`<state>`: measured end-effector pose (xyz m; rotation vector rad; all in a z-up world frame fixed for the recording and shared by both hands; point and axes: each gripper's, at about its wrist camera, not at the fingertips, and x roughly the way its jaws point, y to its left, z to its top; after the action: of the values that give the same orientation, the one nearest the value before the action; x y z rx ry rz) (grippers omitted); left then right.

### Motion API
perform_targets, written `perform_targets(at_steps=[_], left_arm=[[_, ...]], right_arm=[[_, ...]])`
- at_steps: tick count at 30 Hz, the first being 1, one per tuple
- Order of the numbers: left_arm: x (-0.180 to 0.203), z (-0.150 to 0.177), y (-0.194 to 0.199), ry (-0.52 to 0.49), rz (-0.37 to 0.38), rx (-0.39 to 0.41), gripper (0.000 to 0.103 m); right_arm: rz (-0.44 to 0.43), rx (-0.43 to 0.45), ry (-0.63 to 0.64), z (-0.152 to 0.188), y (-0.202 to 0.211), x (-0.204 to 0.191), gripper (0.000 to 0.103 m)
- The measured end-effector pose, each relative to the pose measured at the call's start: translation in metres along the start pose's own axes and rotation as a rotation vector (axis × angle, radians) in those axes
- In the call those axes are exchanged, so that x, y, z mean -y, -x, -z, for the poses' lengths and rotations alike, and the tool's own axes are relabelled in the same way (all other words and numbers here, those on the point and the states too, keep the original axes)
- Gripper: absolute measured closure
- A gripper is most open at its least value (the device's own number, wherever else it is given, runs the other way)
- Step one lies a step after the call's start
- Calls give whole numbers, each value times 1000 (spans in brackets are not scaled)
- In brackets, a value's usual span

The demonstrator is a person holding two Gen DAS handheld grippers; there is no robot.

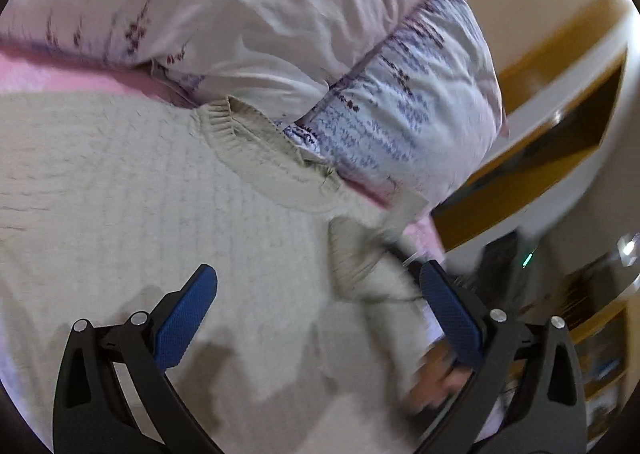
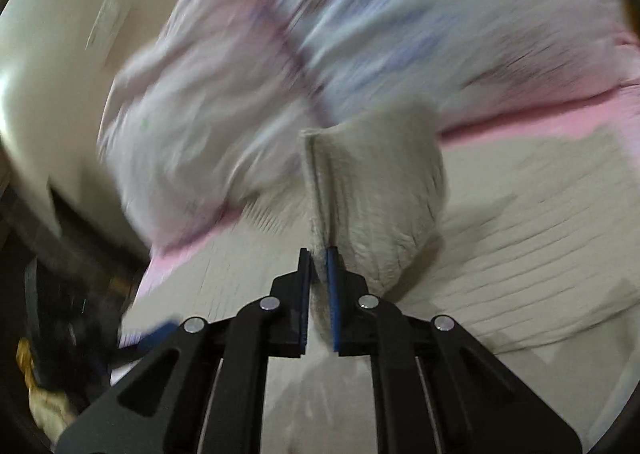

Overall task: Fold small clothes
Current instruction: 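Fold the held sleeve across the sweater body with the right tool, then release, then grasp the cuff of the other sleeve with the left tool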

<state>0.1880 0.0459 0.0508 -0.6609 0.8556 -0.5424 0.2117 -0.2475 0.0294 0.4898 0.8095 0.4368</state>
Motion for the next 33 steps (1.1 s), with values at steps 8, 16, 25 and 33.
perform_targets(at_steps=[8, 16, 25, 33], left_arm=[[-15, -10, -43, 113, -59, -86, 27], [-29, -39, -63, 189, -185, -58, 35], [-33, -20, -85, 204, -50, -215, 60], [-33, -25, -100, 316, -43, -143, 63]], right_arm=[[-15, -89, 63, 19, 14, -8, 43], [112, 120, -121, 9, 110, 64, 37], [105, 109, -156, 22, 111, 88, 34], [87, 105, -131, 23, 109, 78, 34]])
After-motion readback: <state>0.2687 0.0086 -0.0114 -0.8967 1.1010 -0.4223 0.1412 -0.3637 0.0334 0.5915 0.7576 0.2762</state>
